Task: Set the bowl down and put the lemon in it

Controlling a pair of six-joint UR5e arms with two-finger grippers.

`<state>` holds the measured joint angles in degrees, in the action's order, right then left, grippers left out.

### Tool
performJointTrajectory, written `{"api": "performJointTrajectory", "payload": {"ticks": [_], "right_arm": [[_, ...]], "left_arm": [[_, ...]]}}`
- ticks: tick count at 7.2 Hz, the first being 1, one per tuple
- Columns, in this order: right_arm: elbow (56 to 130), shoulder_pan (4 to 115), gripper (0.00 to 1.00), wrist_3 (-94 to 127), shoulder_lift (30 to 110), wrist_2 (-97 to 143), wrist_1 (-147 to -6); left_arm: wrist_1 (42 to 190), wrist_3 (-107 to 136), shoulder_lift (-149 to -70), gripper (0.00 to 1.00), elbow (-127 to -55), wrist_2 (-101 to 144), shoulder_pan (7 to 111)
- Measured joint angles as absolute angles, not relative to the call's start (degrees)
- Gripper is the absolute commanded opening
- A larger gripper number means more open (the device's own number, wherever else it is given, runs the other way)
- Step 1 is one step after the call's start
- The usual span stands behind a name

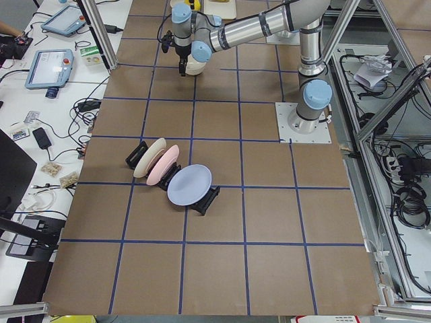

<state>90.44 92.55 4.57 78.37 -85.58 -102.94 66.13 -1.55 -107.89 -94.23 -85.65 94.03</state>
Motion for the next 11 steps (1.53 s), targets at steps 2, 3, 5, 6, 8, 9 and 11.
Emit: {"api": "performJointTrajectory", "payload": {"ticks": [2, 3, 5, 6, 8, 9, 11], "right_arm": [[90.36, 97.03, 0.0, 10.13, 76.83, -84.9, -104.94], [90.36, 98.94, 0.0, 12.96, 75.75, -84.69, -107.01], [90.35, 104.0, 0.0, 18.18, 72.11, -84.56, -111.53], [90.36, 106.64, 0.0, 20.07, 69.82, -84.57, -114.11], [90.45, 110.09, 0.0, 21.27, 64.88, -84.63, -118.37], [90.47, 111.08, 0.0, 21.33, 62.56, -84.63, -120.28], [90.43, 112.01, 0.0, 20.8, 60.02, -84.64, -122.71]], "left_arm": [[78.91, -5.02, -101.71, 1.0, -90.77, -89.77, 91.76], [84.21, -5.49, -99.09, 1.0, -88.68, -91.01, 91.39], [89.55, -5.52, -95.89, 1.0, -85.84, -91.25, 91.26], [90.46, -5.35, -95.14, 1.0, -85.39, -91.03, 91.18], [91.08, -5.0, -94.77, 1.0, -85.32, -90.17, 90.8], [91.12, -4.95, -94.79, 1.0, -85.5, -89.97, 90.8], [91.18, -4.9, -94.84, 1.0, -85.42, -89.83, 90.73]]}}
